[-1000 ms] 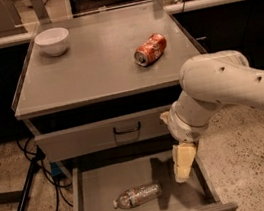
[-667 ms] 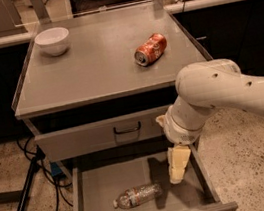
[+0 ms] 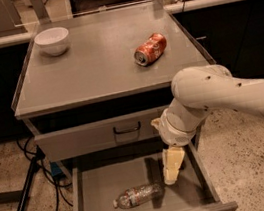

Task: Pick water bottle from middle drawer and place on counter

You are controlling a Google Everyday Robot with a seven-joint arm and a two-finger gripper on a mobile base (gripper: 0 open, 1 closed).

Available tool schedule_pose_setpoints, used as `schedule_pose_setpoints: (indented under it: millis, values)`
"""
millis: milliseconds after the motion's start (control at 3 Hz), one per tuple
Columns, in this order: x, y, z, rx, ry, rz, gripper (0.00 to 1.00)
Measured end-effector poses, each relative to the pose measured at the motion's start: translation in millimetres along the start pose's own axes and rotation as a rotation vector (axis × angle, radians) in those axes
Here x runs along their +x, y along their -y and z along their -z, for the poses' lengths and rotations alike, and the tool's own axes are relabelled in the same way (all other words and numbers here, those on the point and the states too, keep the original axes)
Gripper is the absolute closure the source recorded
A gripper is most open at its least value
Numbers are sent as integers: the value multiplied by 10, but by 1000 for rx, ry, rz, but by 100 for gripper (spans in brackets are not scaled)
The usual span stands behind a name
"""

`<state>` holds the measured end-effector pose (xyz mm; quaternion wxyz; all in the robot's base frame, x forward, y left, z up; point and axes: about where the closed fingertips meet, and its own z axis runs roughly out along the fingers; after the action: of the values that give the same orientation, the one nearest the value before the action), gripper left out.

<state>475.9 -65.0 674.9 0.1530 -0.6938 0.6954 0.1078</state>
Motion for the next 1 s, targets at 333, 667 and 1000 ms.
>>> schedule_pose_setpoints:
  millis: [333,667,1000]
  values:
    - [-38,-29,-177,-7,19,-8,0]
    - [-42,-21,-625,1,12,-44,0]
    - [-42,-21,-627,1,12,-44,0]
